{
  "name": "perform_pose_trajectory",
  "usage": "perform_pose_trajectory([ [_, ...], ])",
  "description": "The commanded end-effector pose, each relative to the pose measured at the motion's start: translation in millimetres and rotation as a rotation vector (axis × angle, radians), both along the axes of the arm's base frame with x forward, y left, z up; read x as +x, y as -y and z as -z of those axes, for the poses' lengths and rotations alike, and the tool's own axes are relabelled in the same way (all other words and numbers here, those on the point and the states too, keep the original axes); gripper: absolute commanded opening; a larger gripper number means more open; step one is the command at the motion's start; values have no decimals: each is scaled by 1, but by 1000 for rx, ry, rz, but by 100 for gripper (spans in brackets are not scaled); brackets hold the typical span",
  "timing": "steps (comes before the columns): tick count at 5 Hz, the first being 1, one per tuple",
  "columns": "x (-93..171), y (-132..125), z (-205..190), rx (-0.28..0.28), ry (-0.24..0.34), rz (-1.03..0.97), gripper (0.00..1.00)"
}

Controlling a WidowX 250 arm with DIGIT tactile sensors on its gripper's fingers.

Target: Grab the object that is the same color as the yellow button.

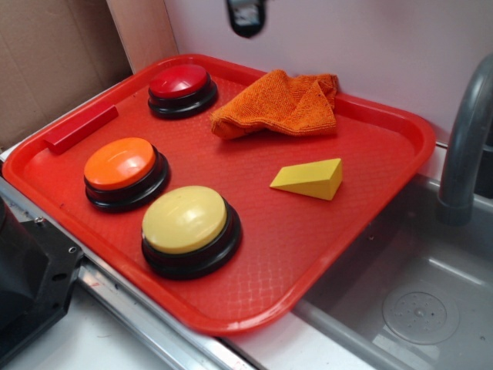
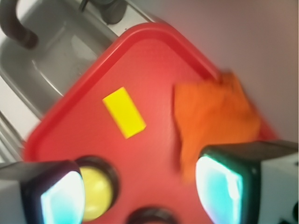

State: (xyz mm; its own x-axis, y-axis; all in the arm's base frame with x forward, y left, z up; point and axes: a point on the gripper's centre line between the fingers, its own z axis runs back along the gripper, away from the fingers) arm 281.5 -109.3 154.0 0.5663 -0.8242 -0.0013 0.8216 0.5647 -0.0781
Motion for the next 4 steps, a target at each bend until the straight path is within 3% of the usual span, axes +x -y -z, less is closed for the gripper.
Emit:
perform_pose_trajectory([
  [1, -19, 44, 57, 60, -12, 525, 100],
  [2, -38, 48, 67, -5, -44, 615, 100],
  [3, -42, 49, 83, 37, -39, 573, 100],
  [4, -34, 50, 96, 33, -12, 491, 100],
])
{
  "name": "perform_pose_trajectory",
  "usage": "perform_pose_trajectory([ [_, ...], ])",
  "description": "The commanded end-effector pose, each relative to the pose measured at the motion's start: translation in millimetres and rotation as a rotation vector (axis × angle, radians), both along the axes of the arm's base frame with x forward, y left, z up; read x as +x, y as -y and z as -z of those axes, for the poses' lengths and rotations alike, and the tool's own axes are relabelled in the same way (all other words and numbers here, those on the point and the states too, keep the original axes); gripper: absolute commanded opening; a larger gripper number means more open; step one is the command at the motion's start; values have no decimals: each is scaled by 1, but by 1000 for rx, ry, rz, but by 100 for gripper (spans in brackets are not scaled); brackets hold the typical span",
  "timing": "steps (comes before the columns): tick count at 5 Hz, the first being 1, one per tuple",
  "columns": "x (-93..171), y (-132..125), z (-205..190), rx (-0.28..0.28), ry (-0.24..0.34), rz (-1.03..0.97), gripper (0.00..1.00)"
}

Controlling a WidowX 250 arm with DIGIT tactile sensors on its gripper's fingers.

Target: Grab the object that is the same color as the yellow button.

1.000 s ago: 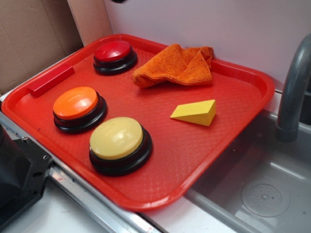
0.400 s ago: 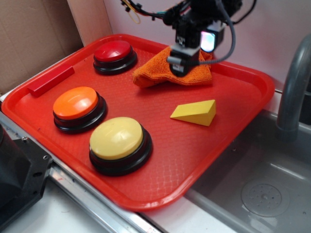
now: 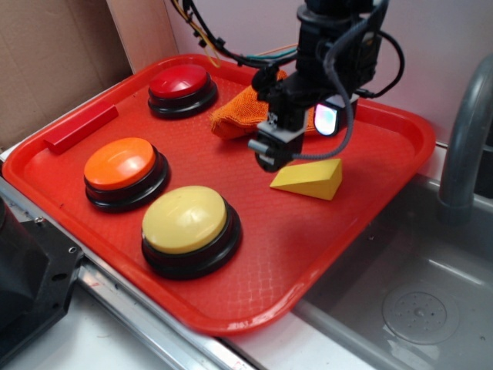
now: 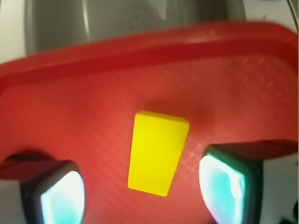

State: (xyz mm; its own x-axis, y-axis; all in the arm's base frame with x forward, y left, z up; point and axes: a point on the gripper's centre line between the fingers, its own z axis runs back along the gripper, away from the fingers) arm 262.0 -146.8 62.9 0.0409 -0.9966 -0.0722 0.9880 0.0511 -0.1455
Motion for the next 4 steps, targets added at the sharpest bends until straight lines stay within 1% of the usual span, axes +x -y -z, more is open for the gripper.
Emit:
perform_pose_trajectory([
  [1, -15, 20, 24, 9, 111, -158, 100],
  [2, -13, 24, 35, 17, 110, -201, 100],
  [3, -16, 22, 39, -26, 55, -196, 100],
  [4, -16, 17, 34, -40, 100, -212, 0],
])
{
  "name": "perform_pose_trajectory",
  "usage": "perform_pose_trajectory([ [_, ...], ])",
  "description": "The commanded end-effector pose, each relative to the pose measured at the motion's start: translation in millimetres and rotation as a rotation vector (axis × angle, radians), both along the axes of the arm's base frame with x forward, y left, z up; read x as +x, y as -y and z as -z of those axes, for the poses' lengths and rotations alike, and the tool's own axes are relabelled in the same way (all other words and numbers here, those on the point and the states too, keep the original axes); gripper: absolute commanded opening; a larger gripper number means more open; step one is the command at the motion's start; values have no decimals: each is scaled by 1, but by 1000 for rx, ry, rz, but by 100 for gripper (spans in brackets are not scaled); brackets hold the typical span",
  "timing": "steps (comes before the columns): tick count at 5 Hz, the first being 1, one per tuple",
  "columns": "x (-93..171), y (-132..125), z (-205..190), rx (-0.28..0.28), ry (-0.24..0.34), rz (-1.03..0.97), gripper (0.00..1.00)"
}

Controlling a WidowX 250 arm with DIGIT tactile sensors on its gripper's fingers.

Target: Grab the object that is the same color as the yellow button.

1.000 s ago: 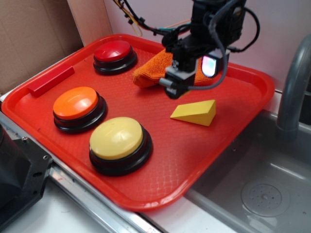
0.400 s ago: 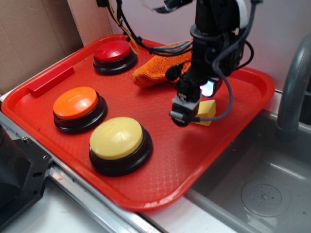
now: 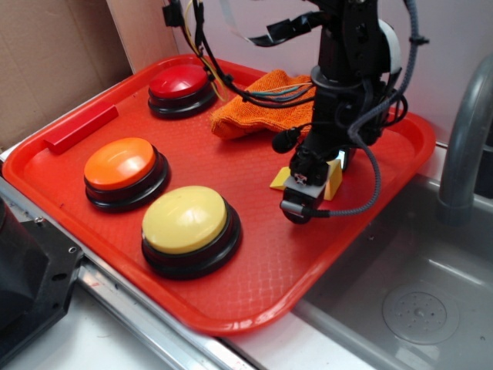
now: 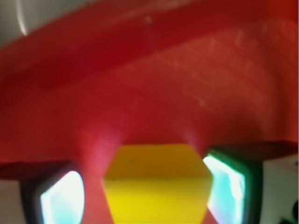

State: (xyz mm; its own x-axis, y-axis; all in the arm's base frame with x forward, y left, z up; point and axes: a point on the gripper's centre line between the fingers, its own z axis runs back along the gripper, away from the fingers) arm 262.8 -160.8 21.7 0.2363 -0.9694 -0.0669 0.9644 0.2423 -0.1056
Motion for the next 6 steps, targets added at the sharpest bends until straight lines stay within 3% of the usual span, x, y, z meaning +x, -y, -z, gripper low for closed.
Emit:
perform_pose_trajectory([
  [1, -8, -14, -34, 2, 177, -130, 0],
  [2, -3, -28, -51, 51, 252, -265, 0],
  [3, -16, -64, -100, 31, 305, -519, 0],
  [4, -34, -97, -148, 23, 280, -775, 0],
  [5, -59, -104, -178, 12, 234, -1031, 0],
  [6, -66, -92, -182, 38, 187, -1282, 0],
])
